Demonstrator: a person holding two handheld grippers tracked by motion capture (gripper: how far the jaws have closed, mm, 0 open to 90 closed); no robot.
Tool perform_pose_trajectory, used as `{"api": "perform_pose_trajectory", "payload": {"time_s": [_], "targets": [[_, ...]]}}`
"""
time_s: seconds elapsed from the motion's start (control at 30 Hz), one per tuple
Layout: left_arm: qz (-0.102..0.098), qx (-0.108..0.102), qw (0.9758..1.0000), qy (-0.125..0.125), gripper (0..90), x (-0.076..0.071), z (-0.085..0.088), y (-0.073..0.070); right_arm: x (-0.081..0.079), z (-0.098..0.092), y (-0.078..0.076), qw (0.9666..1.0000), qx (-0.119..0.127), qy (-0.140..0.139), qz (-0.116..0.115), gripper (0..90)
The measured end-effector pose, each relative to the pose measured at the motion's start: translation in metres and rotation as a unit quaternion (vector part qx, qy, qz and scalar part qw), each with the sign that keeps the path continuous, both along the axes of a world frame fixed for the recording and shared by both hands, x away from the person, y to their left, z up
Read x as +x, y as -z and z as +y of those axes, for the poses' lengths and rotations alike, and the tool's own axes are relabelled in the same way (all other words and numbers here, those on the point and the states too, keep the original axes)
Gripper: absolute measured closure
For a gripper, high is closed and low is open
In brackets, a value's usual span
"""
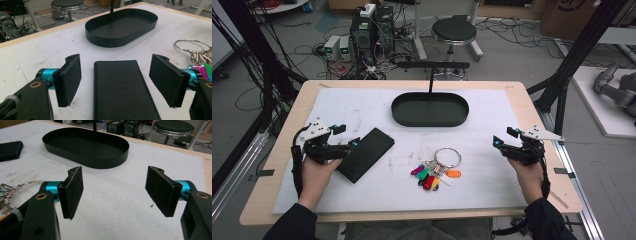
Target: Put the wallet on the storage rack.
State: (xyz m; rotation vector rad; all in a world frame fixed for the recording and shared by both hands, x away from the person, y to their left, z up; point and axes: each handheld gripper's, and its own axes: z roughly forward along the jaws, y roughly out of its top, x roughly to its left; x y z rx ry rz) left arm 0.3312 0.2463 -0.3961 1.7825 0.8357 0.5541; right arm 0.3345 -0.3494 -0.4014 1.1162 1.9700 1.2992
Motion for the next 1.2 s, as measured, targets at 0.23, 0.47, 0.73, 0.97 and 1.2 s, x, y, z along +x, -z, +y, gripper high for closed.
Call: {"api": "perform_pose_trajectory", "payload": {"time_s": [0.23,0.47,0.73,0.97,1.2], "targets": [[0.005,0.005,1.0,-0.005,25.7,-0.001,0.0,0.003,0.003,-0.003,0.0,1.0,0.002,0.003,-0.002,31.2],[0.033,0.011,0.9992,-0.019,27.5,0.002,0.002,0.007,0.001,-0.004,0.0,1.0,-0.005,0.007,-0.001,31.3],[0.044,0.008,0.9986,-0.029,27.7,0.004,0.004,0.011,0.002,-0.005,0.0,0.9999,-0.007,0.009,0.0,31.4],[0.05,0.007,0.9982,-0.032,28.7,0.005,0.007,0.012,0.002,-0.005,0.001,0.9999,-0.012,0.006,-0.001,31.7],[0.062,0.018,0.9972,-0.038,32.7,0.004,0.007,0.014,0.003,-0.005,0.001,0.9999,-0.01,0.006,0.001,32.0]]}}
